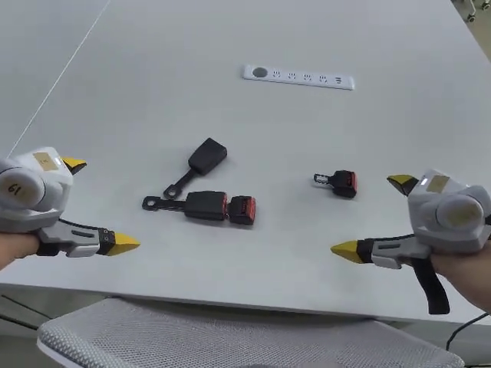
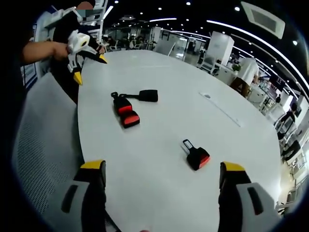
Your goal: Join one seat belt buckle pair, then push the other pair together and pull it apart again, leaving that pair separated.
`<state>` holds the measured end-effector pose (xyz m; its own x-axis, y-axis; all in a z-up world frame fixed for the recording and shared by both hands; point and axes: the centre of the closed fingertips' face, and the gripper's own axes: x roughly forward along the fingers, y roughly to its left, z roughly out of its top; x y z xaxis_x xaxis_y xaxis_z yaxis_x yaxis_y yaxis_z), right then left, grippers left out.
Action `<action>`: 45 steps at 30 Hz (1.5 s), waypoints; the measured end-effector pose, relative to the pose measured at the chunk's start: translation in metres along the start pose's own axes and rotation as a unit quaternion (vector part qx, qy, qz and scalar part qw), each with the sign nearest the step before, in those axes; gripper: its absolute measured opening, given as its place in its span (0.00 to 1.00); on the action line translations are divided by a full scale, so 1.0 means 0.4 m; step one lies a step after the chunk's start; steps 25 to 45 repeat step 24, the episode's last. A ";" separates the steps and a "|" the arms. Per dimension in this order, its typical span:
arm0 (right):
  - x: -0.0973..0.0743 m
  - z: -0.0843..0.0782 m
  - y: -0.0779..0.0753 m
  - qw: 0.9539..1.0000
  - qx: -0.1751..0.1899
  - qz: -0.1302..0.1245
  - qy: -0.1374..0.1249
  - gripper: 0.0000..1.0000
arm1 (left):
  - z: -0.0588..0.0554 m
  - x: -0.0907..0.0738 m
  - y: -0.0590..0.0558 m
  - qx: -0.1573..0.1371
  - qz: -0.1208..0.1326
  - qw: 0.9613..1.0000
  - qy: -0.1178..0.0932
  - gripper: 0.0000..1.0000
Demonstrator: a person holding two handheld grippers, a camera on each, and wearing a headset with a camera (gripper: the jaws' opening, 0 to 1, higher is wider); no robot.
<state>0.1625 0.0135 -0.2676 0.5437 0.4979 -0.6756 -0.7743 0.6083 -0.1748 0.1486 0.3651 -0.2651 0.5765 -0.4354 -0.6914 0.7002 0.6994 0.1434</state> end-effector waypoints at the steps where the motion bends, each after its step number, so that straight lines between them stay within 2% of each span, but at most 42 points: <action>1: 0.001 0.002 0.002 1.000 0.001 -0.001 -0.002 0.99 | -0.002 0.005 -0.003 0.000 0.000 1.000 0.000 1.00; 6: 0.009 -0.005 0.011 1.000 0.005 0.000 -0.005 0.99 | -0.009 0.027 -0.022 0.007 -0.002 1.000 0.009 1.00; 9: 0.006 -0.010 0.007 1.000 0.005 -0.004 -0.006 0.99 | 0.006 0.026 -0.031 0.011 -0.001 1.000 -0.004 1.00; 17: -0.007 -0.021 -0.009 1.000 0.014 -0.008 -0.007 0.98 | 0.016 0.021 -0.030 0.010 0.002 1.000 -0.004 1.00; 22: -0.006 -0.018 -0.010 1.000 0.009 -0.015 -0.006 1.00 | 0.029 0.017 -0.027 0.008 0.007 1.000 -0.014 1.00; 45: -0.004 -0.015 -0.008 1.000 0.012 -0.014 -0.007 1.00 | 0.030 0.016 -0.028 0.006 0.006 1.000 -0.015 1.00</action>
